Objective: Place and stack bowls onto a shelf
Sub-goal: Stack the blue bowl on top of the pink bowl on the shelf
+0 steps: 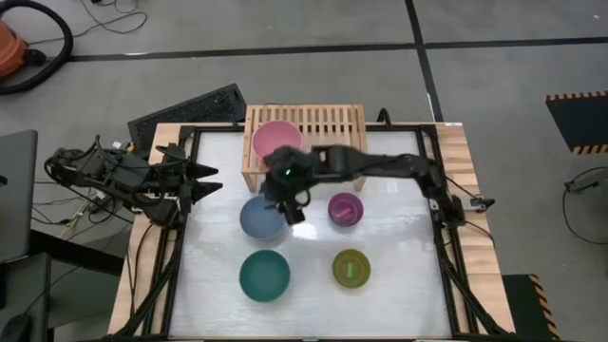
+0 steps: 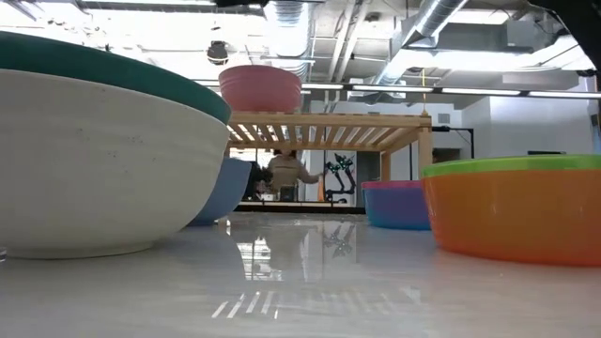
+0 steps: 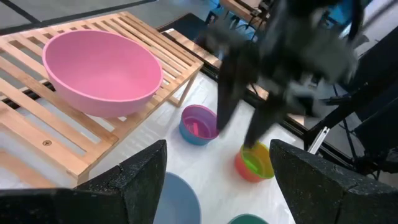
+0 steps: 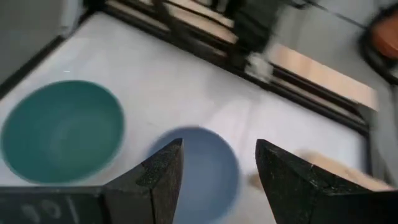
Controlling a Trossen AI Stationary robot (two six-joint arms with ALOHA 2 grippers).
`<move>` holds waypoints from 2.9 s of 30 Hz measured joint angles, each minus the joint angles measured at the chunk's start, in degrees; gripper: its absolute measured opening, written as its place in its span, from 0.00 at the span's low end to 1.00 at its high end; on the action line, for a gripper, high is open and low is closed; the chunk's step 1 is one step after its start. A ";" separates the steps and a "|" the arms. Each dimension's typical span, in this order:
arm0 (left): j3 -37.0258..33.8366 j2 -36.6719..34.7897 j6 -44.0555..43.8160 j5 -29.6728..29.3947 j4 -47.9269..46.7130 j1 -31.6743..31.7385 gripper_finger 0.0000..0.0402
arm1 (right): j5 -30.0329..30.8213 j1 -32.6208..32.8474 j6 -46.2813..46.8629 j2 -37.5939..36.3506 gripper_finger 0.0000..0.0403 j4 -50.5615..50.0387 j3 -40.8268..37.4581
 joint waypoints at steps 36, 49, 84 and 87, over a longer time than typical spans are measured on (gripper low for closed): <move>0.00 0.02 0.60 -0.50 -1.15 0.00 0.67 | 0.43 0.46 -6.57 17.82 0.28 -2.01 -5.74; 0.00 0.00 1.27 -1.51 -1.09 0.00 0.67 | -2.33 2.27 -2.93 14.77 0.06 -7.87 -0.50; 4.90 -4.37 3.66 -10.40 0.35 0.02 0.67 | 2.46 -13.26 6.84 0.05 0.06 -4.71 3.60; 4.90 -4.37 3.72 -10.68 0.22 0.02 0.67 | 2.41 -13.75 6.81 0.72 0.06 -6.76 3.60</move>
